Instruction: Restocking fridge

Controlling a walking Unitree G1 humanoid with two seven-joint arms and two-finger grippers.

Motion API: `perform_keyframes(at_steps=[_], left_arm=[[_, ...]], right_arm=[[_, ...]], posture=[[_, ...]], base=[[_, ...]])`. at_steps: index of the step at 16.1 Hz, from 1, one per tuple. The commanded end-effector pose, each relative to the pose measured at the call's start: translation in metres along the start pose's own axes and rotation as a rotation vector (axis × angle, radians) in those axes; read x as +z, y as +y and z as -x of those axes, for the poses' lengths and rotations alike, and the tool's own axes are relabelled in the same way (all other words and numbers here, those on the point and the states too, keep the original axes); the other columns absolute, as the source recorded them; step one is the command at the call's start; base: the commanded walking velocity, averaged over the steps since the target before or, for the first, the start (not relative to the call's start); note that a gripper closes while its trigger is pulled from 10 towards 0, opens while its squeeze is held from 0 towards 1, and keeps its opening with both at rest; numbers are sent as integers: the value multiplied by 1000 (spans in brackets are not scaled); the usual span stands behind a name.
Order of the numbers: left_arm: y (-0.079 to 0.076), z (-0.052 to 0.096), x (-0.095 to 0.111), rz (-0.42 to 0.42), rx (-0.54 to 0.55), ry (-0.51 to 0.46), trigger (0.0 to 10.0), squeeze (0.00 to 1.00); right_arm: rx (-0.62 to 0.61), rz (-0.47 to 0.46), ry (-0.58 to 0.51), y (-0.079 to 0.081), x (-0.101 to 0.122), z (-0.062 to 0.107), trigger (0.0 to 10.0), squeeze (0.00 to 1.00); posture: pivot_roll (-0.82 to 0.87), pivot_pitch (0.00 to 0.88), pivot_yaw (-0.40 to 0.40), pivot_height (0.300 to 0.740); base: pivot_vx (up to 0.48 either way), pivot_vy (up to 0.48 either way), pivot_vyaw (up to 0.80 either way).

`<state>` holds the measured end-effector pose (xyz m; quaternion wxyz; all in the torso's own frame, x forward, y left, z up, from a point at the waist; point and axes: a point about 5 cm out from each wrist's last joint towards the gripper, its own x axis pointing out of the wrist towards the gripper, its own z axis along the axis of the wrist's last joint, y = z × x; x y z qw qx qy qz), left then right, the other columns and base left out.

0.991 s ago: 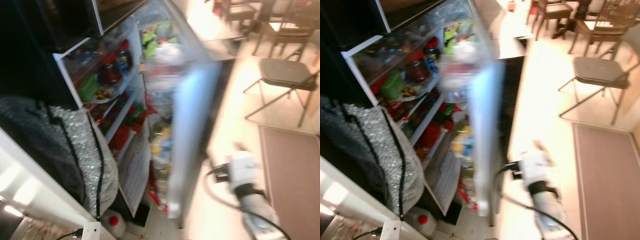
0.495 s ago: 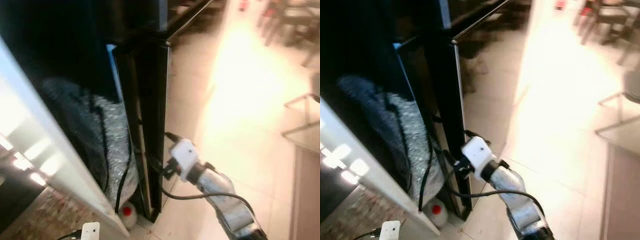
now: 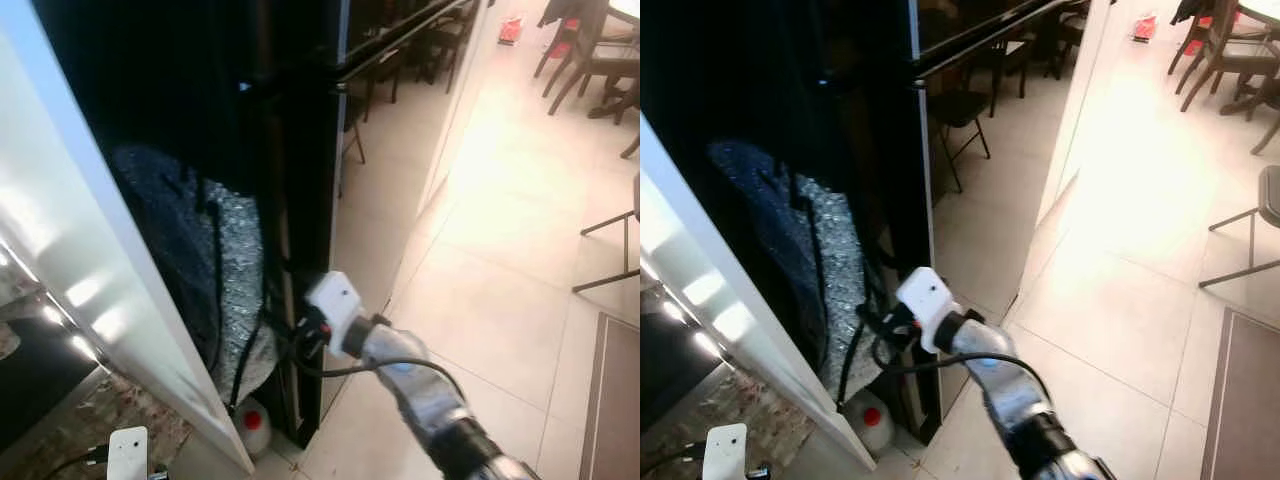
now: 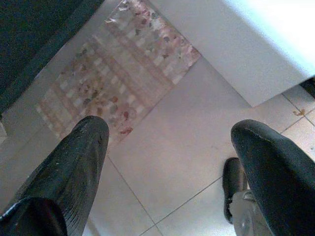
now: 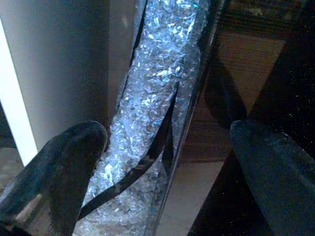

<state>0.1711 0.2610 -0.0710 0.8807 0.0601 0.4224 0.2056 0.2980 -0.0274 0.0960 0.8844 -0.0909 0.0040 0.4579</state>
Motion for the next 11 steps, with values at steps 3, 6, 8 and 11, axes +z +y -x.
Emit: perform_keyframes(at_steps=[3, 6, 8, 11], left_arm=[[12, 2, -10, -14, 3, 2, 10000, 0], [19, 2, -14, -27, 10, 12, 10000, 0], [21, 3, -19, -30, 5, 36, 10000, 0], [14, 4, -21, -55, -29, 52, 10000, 0]], right_arm=[[13, 11, -45, 12, 7, -8, 10000, 0], [-242, 16, -50, -10, -3, 21, 10000, 0], [-548, 36, -54, -34, -9, 61, 10000, 0], [-958, 78, -62, -52, -14, 122, 10000, 0]], posture=[[107, 0, 7, 740], [89, 0, 24, 740], [30, 0, 64, 740], [-38, 0, 79, 740]], base=[[0, 0, 0], [0, 0, 0], [0, 0, 0], [0, 0, 0]])
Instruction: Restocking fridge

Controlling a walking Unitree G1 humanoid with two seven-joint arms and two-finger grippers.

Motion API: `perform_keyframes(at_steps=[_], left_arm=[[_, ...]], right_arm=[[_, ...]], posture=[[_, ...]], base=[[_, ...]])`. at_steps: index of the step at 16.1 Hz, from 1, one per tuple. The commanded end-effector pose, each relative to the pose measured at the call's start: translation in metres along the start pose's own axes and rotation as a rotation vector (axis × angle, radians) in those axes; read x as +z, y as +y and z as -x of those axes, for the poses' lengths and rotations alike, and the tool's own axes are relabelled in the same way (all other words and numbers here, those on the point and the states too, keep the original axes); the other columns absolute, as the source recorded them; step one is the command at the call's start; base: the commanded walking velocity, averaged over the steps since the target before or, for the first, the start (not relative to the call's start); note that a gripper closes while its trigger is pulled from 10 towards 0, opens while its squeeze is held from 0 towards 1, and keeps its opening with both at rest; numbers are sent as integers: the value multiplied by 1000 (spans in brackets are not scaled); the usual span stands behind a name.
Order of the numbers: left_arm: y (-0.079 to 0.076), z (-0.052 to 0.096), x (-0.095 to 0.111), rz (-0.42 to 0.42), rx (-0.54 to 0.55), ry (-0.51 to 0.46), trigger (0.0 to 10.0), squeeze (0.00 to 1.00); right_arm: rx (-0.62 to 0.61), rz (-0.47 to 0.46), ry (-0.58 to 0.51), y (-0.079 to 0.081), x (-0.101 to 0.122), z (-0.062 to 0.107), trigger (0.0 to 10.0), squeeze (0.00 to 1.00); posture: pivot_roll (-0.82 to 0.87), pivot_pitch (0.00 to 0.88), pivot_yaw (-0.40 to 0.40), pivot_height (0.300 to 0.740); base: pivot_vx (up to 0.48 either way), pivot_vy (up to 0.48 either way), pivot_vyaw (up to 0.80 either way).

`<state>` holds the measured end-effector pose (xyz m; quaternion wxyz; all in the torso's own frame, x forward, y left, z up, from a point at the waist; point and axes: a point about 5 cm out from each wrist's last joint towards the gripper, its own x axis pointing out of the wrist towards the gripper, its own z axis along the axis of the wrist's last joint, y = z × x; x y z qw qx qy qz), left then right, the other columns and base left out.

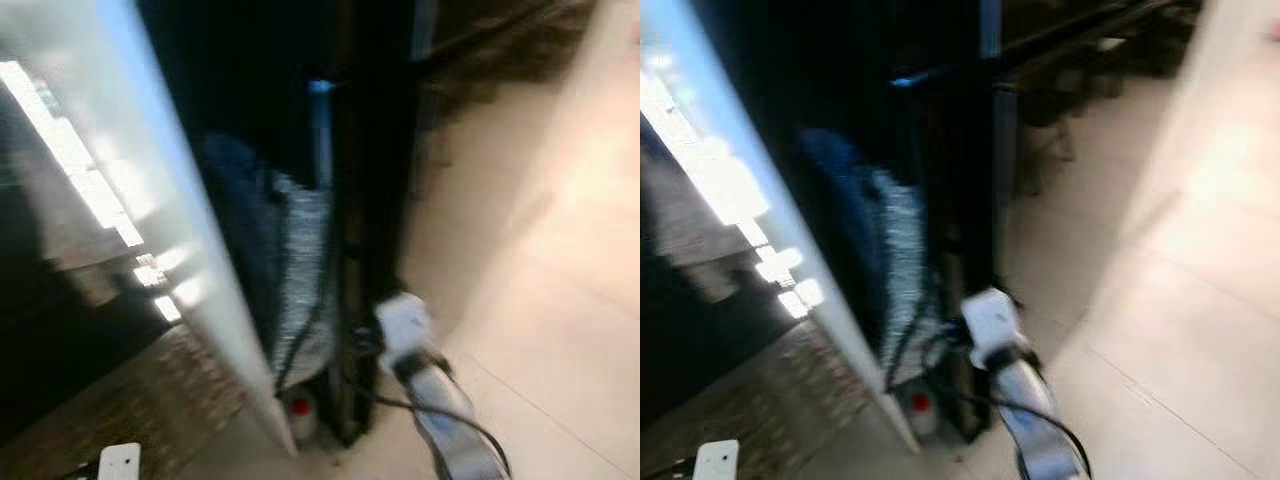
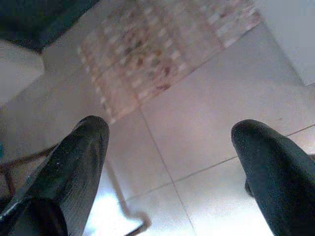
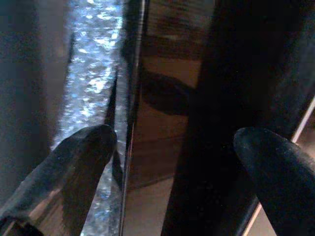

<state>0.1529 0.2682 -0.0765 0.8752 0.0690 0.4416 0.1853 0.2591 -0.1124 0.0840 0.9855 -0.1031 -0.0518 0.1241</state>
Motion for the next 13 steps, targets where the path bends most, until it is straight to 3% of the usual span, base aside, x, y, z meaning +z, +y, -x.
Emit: perform_keyframes(at_steps=[1, 3, 6, 9, 13], left_arm=[[-1, 0, -4, -13, -8, 23, 10000, 0], [-10, 1, -2, -12, -23, 25, 10000, 0], [-27, 3, -3, -12, -66, 25, 10000, 0], [-26, 4, -8, -8, -65, 41, 10000, 0], [-22, 4, -11, -5, -52, 50, 10000, 0]], right_arm=[[-296, 29, -26, -55, 6, 12, 10000, 0], [-363, 15, -4, -61, 4, 27, 10000, 0], [-434, -15, 133, -77, -19, 45, 10000, 0], [-395, -12, 127, -82, -18, 36, 10000, 0], [-318, -30, 66, -72, -3, 25, 10000, 0]], posture=[[-67, 0, 79, 740], [-93, 0, 70, 740], [-98, 0, 54, 740], [-92, 0, 49, 740], [-94, 0, 58, 740]], base=[[0, 0, 0], [0, 0, 0], [0, 0, 0], [0, 0, 0], [0, 0, 0]])
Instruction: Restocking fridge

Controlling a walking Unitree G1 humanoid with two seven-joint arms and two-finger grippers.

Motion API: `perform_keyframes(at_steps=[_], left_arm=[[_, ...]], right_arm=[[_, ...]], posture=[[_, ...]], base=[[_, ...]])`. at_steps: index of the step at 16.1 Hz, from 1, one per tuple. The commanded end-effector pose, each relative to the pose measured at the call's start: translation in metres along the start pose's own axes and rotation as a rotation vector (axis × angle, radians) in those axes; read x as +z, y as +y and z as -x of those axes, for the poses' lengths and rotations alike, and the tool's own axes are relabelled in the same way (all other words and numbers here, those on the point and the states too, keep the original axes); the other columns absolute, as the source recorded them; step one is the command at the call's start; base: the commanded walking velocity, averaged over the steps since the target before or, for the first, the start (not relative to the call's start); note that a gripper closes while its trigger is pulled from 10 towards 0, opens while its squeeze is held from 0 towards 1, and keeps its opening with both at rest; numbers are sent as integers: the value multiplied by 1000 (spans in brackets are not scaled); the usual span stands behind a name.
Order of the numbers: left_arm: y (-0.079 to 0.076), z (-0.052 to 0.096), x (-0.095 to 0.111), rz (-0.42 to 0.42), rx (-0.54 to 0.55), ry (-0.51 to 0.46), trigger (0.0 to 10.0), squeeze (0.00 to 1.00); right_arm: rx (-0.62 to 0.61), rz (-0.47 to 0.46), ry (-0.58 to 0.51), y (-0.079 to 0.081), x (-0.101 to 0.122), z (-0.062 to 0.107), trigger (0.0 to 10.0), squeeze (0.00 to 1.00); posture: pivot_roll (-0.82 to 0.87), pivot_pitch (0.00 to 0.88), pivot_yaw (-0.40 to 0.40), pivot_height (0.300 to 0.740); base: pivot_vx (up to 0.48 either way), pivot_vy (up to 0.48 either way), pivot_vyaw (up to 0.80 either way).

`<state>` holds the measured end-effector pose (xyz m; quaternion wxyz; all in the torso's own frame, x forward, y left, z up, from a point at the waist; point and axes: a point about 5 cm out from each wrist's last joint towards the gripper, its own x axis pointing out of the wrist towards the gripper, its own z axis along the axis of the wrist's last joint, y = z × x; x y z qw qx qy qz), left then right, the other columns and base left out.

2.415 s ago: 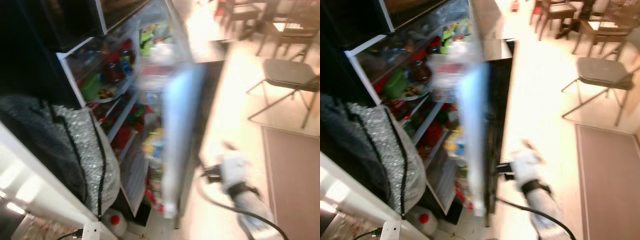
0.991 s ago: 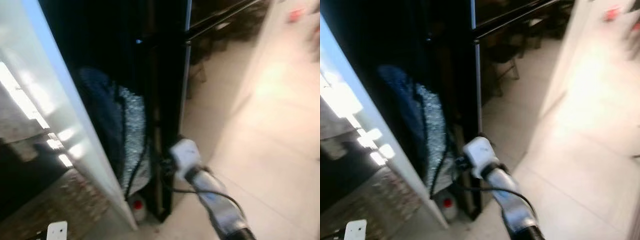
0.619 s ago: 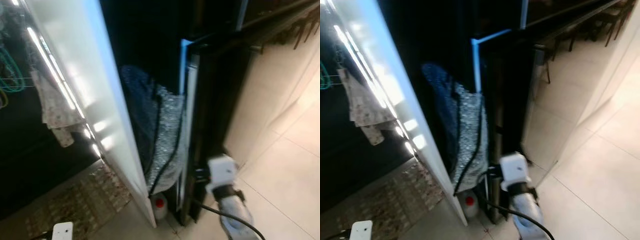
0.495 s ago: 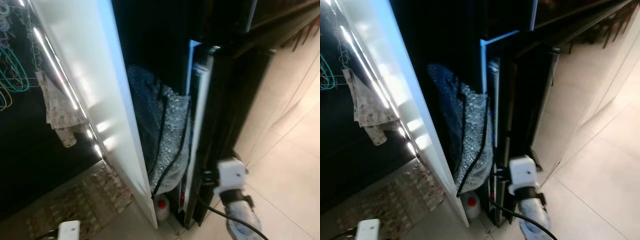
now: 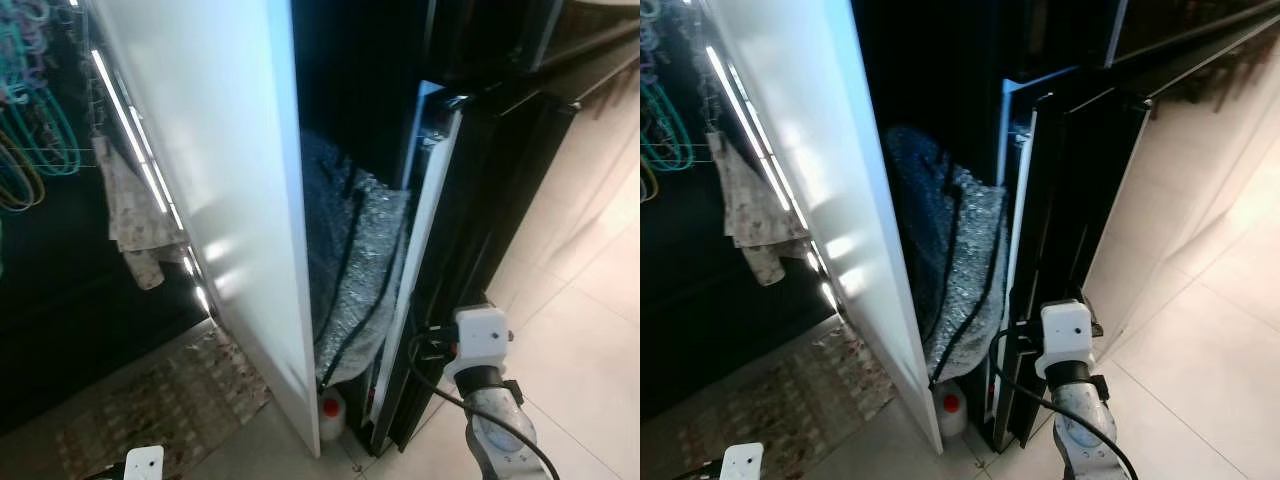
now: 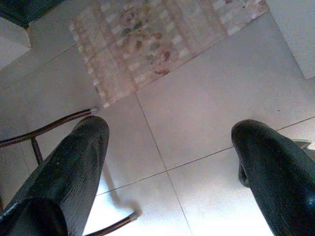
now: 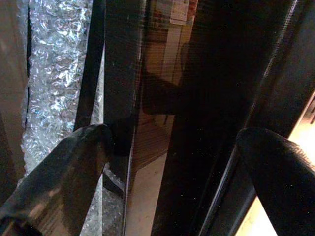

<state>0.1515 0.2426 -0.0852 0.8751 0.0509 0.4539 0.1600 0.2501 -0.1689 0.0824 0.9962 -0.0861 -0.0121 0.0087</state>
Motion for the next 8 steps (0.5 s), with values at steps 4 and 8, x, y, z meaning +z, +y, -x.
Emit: perform_keyframes(at_steps=[4, 8], left_arm=[[1, 0, -1, -23, -5, 21, 10000, 0], [-1, -1, 2, -28, -13, 13, 10000, 0]], right_arm=[[69, -57, -49, 1, 14, 0, 10000, 0], [295, -85, -67, 30, 27, 11, 10000, 0]], posture=[[-115, 0, 71, 740], [-121, 0, 72, 740]], base=[[0, 0, 0], [0, 0, 0]])
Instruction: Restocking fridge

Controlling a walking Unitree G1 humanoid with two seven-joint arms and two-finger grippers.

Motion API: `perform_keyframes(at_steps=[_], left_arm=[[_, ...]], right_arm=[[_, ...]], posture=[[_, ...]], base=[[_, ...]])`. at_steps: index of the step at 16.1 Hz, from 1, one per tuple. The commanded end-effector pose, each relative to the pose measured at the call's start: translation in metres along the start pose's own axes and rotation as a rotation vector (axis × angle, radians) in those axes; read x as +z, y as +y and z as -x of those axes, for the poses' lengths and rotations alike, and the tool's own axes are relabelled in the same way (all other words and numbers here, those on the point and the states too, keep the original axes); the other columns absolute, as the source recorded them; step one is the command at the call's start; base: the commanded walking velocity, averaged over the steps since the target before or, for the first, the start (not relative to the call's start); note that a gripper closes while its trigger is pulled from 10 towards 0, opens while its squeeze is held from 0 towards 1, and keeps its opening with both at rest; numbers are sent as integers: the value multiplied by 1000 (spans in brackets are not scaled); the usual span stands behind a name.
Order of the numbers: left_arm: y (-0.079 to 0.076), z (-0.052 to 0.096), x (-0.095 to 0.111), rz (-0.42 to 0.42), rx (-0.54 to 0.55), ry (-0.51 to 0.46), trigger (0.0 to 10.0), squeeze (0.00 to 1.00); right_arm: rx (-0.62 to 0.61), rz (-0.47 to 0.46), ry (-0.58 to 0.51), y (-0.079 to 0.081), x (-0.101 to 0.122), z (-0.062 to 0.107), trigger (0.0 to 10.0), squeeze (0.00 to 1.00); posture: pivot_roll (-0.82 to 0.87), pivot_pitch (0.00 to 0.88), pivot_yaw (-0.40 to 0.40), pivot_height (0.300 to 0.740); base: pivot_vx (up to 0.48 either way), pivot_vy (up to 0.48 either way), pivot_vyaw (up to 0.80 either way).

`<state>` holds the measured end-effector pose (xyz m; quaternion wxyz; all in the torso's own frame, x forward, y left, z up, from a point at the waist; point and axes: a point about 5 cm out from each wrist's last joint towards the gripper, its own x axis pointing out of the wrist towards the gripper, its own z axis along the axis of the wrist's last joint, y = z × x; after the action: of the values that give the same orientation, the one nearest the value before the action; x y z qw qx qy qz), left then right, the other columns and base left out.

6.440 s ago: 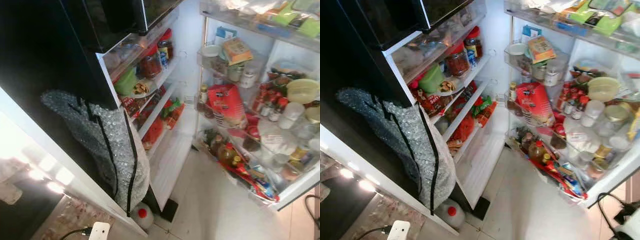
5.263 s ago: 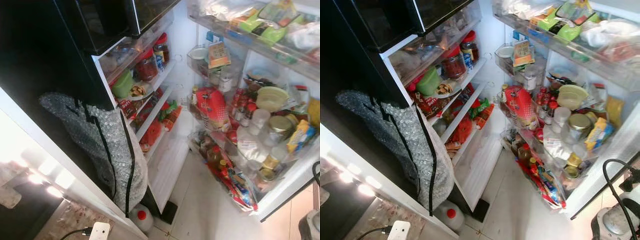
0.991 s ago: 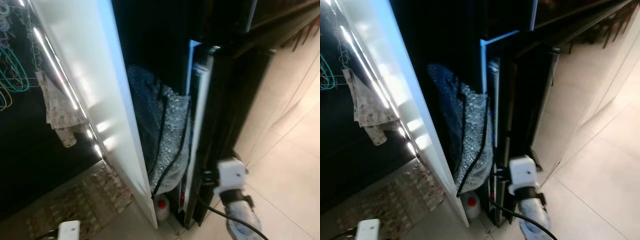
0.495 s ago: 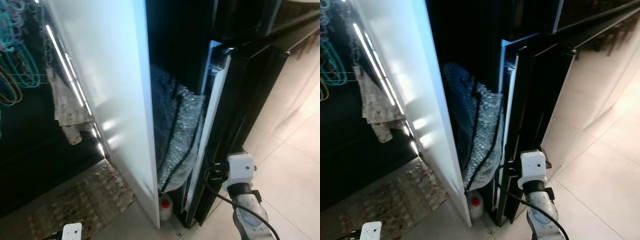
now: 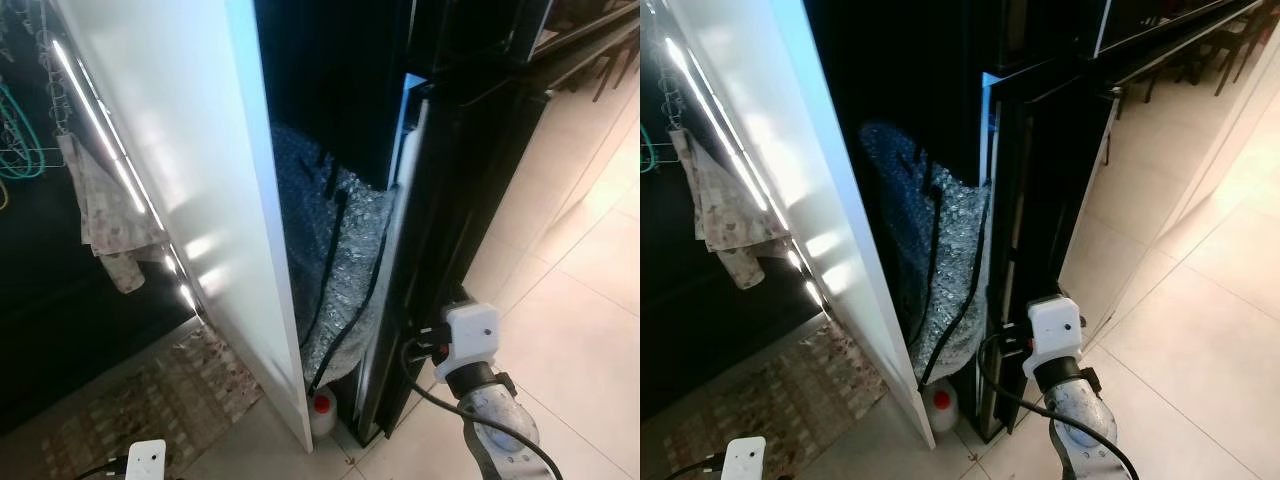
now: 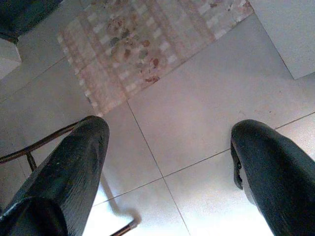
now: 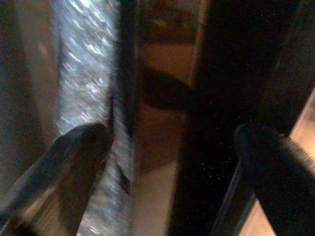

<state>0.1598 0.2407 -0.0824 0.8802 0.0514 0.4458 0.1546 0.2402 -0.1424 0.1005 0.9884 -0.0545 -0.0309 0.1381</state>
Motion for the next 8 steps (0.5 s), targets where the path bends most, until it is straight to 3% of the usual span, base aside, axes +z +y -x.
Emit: perform_keyframes(at_steps=[1, 5, 8], left_arm=[[2, 1, -6, -26, -4, 32, 10000, 0], [0, 1, -7, -33, -12, 38, 10000, 0], [-1, 1, -7, -24, -16, 40, 10000, 0]], right_arm=[[110, -65, -4, 16, 6, 4, 10000, 0], [317, -86, 3, 27, 16, 9, 10000, 0], [298, -52, 10, 16, 19, 1, 10000, 0]], posture=[[-121, 0, 72, 740], [-133, 0, 70, 740], [-125, 0, 63, 740]], base=[[0, 0, 0], [0, 0, 0], [0, 0, 0]])
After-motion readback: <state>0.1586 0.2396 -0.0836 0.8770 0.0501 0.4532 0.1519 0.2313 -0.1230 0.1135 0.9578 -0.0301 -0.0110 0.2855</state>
